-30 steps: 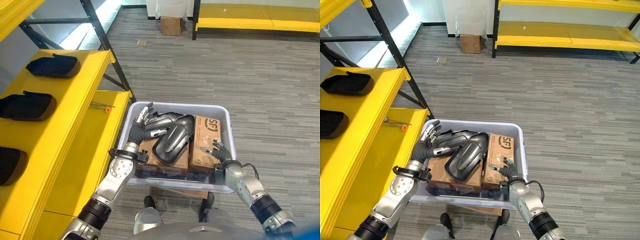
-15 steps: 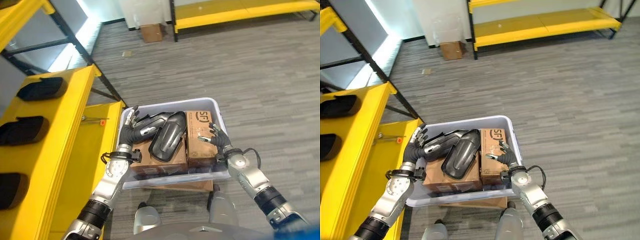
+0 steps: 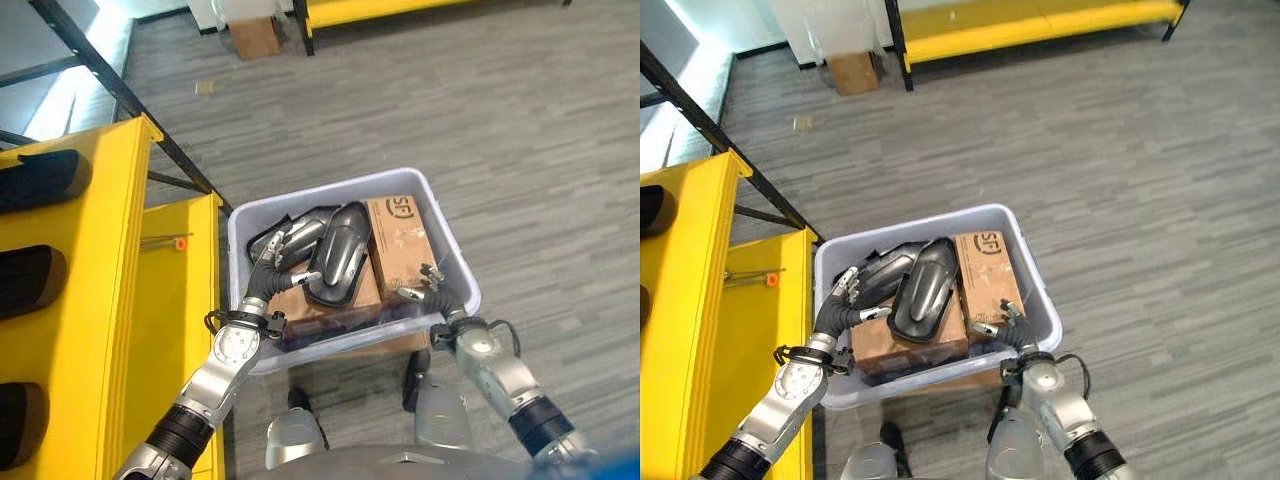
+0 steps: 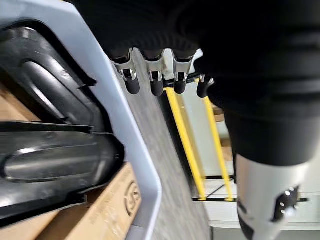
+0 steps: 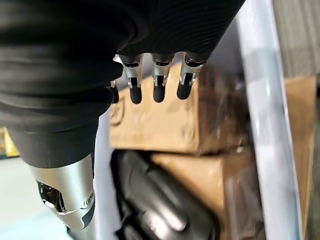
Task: Move parts from the plastic box to the shelf.
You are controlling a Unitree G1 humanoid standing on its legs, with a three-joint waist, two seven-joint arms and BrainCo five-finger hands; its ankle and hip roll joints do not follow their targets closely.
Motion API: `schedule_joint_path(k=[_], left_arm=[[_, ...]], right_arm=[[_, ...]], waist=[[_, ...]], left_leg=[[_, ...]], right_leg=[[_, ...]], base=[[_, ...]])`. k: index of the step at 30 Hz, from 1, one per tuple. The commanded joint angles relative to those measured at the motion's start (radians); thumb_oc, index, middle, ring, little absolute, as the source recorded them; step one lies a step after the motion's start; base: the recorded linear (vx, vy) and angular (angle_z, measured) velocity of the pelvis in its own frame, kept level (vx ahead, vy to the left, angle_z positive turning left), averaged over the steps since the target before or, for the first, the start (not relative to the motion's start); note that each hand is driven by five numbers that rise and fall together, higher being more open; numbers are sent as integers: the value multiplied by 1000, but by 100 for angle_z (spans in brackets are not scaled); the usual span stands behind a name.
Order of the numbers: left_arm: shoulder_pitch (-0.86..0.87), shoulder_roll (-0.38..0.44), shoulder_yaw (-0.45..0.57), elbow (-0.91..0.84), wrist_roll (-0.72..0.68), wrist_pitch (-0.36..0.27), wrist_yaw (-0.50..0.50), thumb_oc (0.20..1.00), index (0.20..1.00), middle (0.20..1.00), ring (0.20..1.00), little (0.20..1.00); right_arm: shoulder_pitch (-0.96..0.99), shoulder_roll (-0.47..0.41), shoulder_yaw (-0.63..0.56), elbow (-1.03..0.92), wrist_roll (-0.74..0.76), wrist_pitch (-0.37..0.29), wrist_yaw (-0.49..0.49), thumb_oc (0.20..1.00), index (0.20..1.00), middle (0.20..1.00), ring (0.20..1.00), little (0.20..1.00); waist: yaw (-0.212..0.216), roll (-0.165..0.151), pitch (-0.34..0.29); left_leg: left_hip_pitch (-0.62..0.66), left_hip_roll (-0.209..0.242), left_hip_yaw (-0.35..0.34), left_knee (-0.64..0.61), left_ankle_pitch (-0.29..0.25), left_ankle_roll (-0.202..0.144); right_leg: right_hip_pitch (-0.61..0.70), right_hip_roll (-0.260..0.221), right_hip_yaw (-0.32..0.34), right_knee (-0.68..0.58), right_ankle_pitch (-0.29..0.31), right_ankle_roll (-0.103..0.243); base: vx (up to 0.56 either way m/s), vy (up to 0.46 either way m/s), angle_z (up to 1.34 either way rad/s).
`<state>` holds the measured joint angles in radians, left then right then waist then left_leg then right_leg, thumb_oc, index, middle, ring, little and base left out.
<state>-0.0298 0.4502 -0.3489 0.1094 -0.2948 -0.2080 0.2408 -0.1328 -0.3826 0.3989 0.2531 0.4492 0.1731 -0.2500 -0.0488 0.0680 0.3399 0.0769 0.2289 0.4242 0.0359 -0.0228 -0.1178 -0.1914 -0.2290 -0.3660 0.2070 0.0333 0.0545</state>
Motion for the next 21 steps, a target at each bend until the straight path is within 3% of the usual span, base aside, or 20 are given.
schedule_joint_path(k=[1,7,8,9,21], left_arm=[[-18,12,42,-52,-18,-59,9,1000,1000,1000,1000,1000],[-38,9,34,-42,-22,-28,1,1000,1000,1000,1000,1000],[-40,6,32,-39,-41,-14,0,639,639,639,639,639],[-42,1,30,-33,-55,-10,30,200,200,200,200,200],[-66,-14,54,-12,-113,19,22,200,200,200,200,200]], right_arm=[[-64,44,-8,-45,18,-49,20,1000,1000,1000,1000,1000],[-111,52,8,-47,40,-24,-12,1000,1000,1000,1000,1000],[-114,52,6,-47,42,-23,-11,1000,1000,1000,1000,1000],[-117,51,4,-48,41,-17,-11,1000,1000,1000,1000,1000],[-124,61,-12,-63,43,10,-32,1000,1000,1000,1000,1000]], waist=[[18,-32,7],[25,-28,37],[24,-28,40],[23,-27,43],[23,-31,51]], left_leg=[[-51,19,8,26,9,15],[-85,27,18,38,15,9],[-87,28,19,40,15,9],[-88,28,20,42,15,9],[-86,33,25,51,15,9]], right_leg=[[95,-52,37,-19,-68,91],[63,-65,33,-19,-59,95],[61,-67,34,-17,-59,95],[59,-69,34,-16,-59,95],[58,-80,39,-20,-45,104]], base=[[-43,39,-3],[-62,21,-1],[-14,40,3],[-11,33,2],[0,0,0]])
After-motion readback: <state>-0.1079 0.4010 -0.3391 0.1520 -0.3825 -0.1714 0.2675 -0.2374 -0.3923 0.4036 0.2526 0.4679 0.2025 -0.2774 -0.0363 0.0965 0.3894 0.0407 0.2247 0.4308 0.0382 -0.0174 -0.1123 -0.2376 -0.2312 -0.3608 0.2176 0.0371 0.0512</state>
